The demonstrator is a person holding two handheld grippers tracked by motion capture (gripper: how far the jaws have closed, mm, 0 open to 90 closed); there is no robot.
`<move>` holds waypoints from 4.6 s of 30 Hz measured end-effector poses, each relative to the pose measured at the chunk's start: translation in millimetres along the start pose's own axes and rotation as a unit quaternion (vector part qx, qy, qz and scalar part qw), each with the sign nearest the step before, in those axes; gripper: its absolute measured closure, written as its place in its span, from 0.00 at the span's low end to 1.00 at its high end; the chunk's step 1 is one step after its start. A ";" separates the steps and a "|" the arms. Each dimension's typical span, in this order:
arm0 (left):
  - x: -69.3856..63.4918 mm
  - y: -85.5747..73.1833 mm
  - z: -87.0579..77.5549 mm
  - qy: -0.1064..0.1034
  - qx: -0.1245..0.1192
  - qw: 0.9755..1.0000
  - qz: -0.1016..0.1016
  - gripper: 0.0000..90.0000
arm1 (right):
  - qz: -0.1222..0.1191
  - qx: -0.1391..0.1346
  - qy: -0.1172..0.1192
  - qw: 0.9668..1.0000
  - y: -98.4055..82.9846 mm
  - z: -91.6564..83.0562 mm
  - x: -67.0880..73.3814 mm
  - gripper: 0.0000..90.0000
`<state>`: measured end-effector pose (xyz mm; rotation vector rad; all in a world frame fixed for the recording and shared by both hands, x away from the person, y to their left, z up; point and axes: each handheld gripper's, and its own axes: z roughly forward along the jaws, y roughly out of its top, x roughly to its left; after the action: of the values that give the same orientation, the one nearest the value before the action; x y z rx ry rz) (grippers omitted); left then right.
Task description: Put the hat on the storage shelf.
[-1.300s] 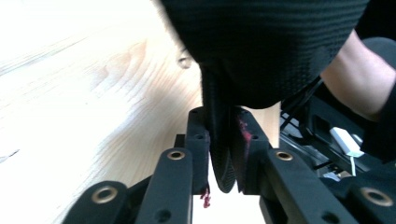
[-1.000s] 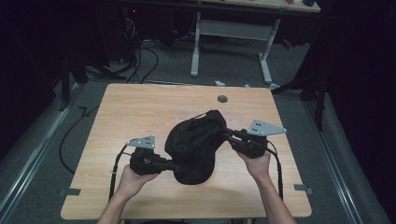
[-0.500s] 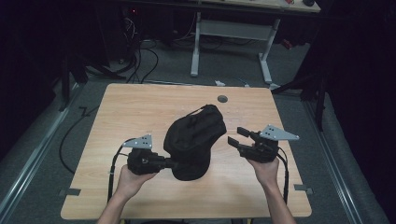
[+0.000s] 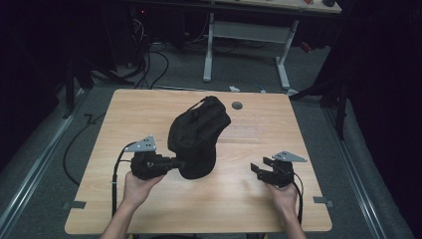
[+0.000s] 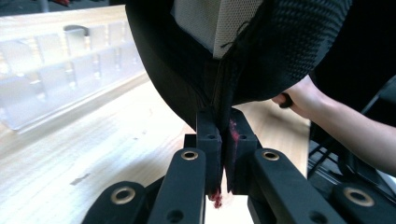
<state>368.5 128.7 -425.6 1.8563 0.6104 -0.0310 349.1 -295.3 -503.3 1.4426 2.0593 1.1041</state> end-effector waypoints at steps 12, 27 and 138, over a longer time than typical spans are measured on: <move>8.4 15.7 0.8 0.040 -0.035 0.999 -0.002 0.96 | -0.006 0.043 -0.096 0.994 -25.8 10.1 -7.4 0.41; 25.0 37.6 -2.1 0.096 -0.060 0.994 0.000 0.96 | -0.008 0.044 -0.097 0.994 -25.8 10.2 -7.9 0.39; 74.4 34.8 37.1 0.223 0.000 0.974 -0.047 0.51 | -0.008 0.044 -0.093 0.995 -26.1 10.3 -6.7 0.38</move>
<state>457.6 116.6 -432.2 1.8429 1.0076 0.3310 343.1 -301.7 -530.7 1.5061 2.0067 0.8476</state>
